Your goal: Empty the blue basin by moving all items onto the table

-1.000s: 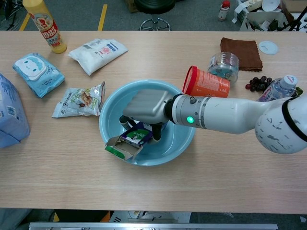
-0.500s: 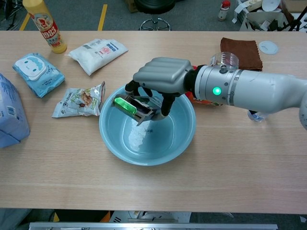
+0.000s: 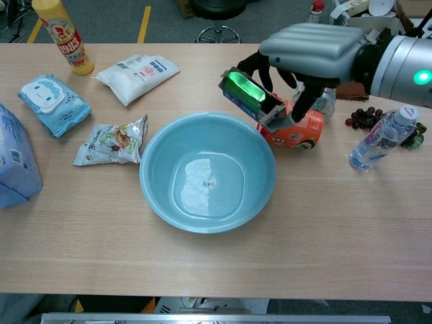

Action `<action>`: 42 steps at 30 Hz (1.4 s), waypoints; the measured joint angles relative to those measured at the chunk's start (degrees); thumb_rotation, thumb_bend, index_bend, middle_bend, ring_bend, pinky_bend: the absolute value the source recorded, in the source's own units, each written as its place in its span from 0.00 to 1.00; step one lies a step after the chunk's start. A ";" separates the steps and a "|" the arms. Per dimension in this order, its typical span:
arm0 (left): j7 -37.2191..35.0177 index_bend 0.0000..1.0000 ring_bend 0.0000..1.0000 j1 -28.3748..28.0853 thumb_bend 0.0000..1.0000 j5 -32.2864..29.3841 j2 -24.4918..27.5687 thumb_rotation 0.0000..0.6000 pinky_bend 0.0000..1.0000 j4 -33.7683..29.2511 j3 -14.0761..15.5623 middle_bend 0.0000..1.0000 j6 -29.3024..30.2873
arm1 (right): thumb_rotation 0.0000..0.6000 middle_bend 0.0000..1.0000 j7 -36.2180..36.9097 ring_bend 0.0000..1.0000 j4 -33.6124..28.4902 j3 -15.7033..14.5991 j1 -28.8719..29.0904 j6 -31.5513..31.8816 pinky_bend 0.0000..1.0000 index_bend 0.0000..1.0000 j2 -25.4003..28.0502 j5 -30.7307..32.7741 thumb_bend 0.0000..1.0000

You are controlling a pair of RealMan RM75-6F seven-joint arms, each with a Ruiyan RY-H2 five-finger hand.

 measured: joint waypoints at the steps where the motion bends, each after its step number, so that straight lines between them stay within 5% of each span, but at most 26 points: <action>1: 0.19 0.00 0.06 -0.10 0.19 -0.02 -0.09 1.00 0.20 -0.05 -0.04 0.09 -0.08 | 1.00 0.48 0.69 0.48 -0.27 -0.41 -0.59 -0.04 0.62 0.73 0.85 -0.90 0.34; 10: 1.26 0.00 0.06 -0.44 0.19 -0.43 -0.42 1.00 0.20 -0.38 -0.06 0.09 -0.63 | 1.00 0.48 4.45 0.48 0.51 -4.29 -6.16 -0.31 0.62 0.73 5.16 -7.18 0.34; 20: 1.58 0.00 0.06 -1.00 0.19 -0.33 -1.19 1.00 0.20 -0.28 -0.12 0.09 -1.18 | 1.00 0.46 3.15 0.46 6.32 -6.01 -9.17 -3.05 0.57 0.71 2.33 -8.38 0.33; 23: 1.56 0.00 0.06 -1.02 0.19 -0.44 -1.38 1.00 0.20 -0.14 -0.02 0.09 -1.33 | 1.00 0.40 1.91 0.39 8.03 -6.10 -9.43 -4.79 0.50 0.59 1.00 -7.69 0.32; 27: 1.58 0.00 0.06 -1.02 0.19 -0.69 -1.48 1.00 0.20 0.09 0.01 0.09 -1.41 | 1.00 0.24 0.94 0.24 8.77 -5.88 -9.43 -6.77 0.39 0.25 0.36 -6.70 0.28; 30: 1.44 0.00 0.06 -1.05 0.19 -0.73 -1.52 1.00 0.20 0.24 -0.04 0.09 -1.36 | 1.00 0.15 0.30 0.17 8.74 -5.31 -9.39 -7.26 0.33 0.10 0.37 -6.21 0.26; 42: 0.77 0.00 0.06 -1.19 0.19 -0.52 -1.73 1.00 0.20 0.91 0.03 0.09 -1.46 | 1.00 0.10 -0.82 0.14 7.48 -3.80 -10.39 -7.07 0.30 0.04 1.96 -4.98 0.26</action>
